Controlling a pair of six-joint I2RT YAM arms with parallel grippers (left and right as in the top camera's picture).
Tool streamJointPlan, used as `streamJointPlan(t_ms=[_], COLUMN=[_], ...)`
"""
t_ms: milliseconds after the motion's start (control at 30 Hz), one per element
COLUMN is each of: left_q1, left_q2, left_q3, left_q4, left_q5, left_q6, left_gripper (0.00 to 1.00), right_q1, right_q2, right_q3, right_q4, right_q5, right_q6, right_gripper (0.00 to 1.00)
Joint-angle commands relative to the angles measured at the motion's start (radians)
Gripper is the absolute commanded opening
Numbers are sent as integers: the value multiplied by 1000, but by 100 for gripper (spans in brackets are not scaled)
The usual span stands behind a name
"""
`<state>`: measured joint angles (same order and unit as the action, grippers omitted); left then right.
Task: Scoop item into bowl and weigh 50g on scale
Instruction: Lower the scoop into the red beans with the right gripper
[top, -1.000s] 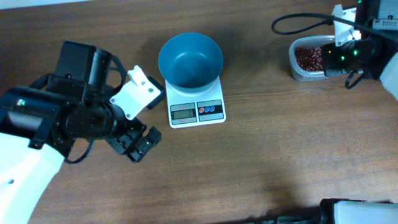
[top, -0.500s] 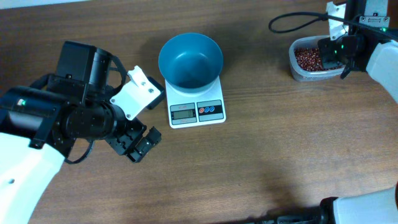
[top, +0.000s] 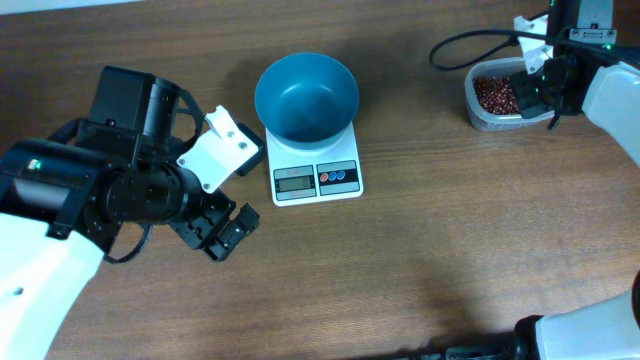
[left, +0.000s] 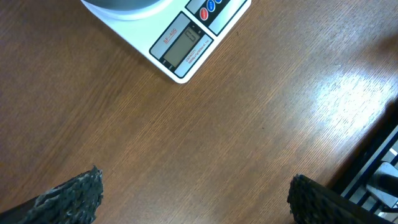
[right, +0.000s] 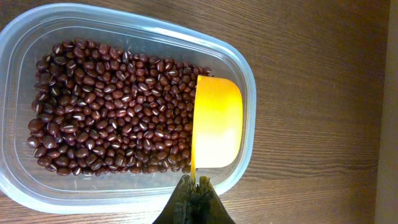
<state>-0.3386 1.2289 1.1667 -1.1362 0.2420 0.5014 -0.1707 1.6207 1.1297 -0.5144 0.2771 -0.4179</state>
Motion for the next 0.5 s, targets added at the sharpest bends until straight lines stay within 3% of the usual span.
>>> streamJointPlan(t_ms=[0, 100, 467], left_q1=[-2, -2, -2], left_q2=[2, 2, 2], left_q3=[-3, -3, -3], left_q4=[0, 0, -2], left_q5=[-3, -3, -3], left_q6=[13, 13, 13], left_gripper=[99, 99, 99], right_q1=[-5, -6, -53], right_q2=[28, 43, 43], right_q3=[16, 16, 16], right_q4=[2, -7, -29], right_q5=[23, -42, -262], right_q6=[3, 28, 323], right_gripper=[4, 4, 4])
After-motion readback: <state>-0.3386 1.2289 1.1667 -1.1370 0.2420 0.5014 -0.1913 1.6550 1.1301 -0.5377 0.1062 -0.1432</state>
